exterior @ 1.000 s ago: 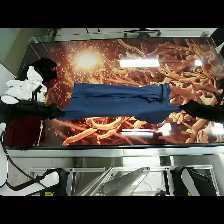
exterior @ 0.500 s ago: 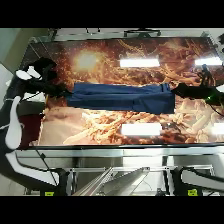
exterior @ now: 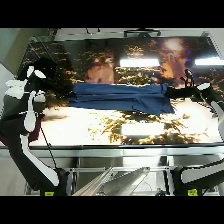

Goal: Fold the shirts.

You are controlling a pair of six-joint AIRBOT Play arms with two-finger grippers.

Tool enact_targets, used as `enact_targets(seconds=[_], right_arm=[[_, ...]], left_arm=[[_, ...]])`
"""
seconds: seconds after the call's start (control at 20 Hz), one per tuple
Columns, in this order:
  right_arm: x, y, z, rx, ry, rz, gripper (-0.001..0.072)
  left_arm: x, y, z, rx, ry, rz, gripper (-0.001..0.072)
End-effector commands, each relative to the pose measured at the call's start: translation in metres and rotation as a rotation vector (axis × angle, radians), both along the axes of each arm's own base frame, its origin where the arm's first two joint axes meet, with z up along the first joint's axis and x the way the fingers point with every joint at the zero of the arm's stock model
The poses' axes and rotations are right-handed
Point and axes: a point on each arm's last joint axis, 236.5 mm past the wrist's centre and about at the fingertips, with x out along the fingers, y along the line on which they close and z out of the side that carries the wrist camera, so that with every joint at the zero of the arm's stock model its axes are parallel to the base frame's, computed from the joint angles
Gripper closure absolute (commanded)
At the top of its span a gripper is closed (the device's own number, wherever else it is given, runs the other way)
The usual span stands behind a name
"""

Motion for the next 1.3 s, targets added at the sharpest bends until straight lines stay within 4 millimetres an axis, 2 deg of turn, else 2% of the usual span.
enact_targets(seconds=[0.0,0.05,0.1,0.2,0.25,0.35,0.45,0.6,0.7,0.85,0.9,0.95,1.0,1.05,1.1,1.25], right_arm=[[0.007,0.006,0.004,-0.016,-0.023,0.041,0.0684],[0.008,0.007,0.013,-0.003,-0.027,0.058,0.055],[0.01,0.006,0.025,0.013,-0.032,0.067,0.0337],[0.011,-0.008,0.047,0.022,-0.045,0.075,0.0151],[0.012,-0.022,0.052,0.022,-0.04,0.049,0.0033],[0.004,-0.045,0.045,0.052,0.005,-0.007,0.0016],[-0.013,-0.048,0.023,0.116,0.096,-0.008,0.0016],[-0.033,-0.029,-0.01,0.201,0.214,0.05,0.0016],[-0.038,-0.012,-0.019,0.235,0.232,0.11,0.0016],[-0.028,0.015,-0.012,0.281,0.181,0.156,0.002],[-0.024,0.022,-0.008,0.299,0.167,0.158,0.0067],[-0.023,0.027,-0.007,0.302,0.164,0.166,0.0228],[-0.023,0.032,-0.008,0.3,0.166,0.176,0.0328],[-0.023,0.035,-0.008,0.3,0.167,0.181,0.0466],[-0.021,0.036,-0.007,0.299,0.163,0.183,0.0679],[-0.013,0.036,0.012,0.295,0.13,0.207,0.0691]], left_arm=[[0.003,0.002,-0.003,0.013,0.004,-0.007,0.0613],[0.004,0.002,0.004,0.011,0.002,-0.017,0.0413],[0.006,0.004,0.012,0.009,-0.007,-0.025,0.0413],[0.016,0.011,0.037,0.012,-0.049,-0.039,0.0413],[0.023,0.016,0.051,0.02,-0.076,-0.031,0.0413],[0.034,0.027,0.073,0.031,-0.123,-0.005,0.0413],[0.036,0.035,0.082,0.031,-0.124,0.041,0.0413],[0.029,0.046,0.083,0.031,-0.113,0.074,0.0415],[0.024,0.047,0.088,0.01,-0.081,0.094,0.0417],[0.022,0.019,0.111,-0.121,-0.086,0.066,0.0434],[0.023,0.006,0.119,-0.17,-0.1,0.053,0.0545],[0.024,-0.006,0.124,-0.204,-0.115,0.032,0.0653],[0.025,-0.016,0.127,-0.222,-0.127,0.011,0.0701],[0.024,-0.028,0.128,-0.225,-0.127,-0.009,0.0699],[0.022,-0.042,0.127,-0.226,-0.126,-0.038,0.0699],[0.016,-0.086,0.126,-0.228,-0.141,-0.123,0.0699]])
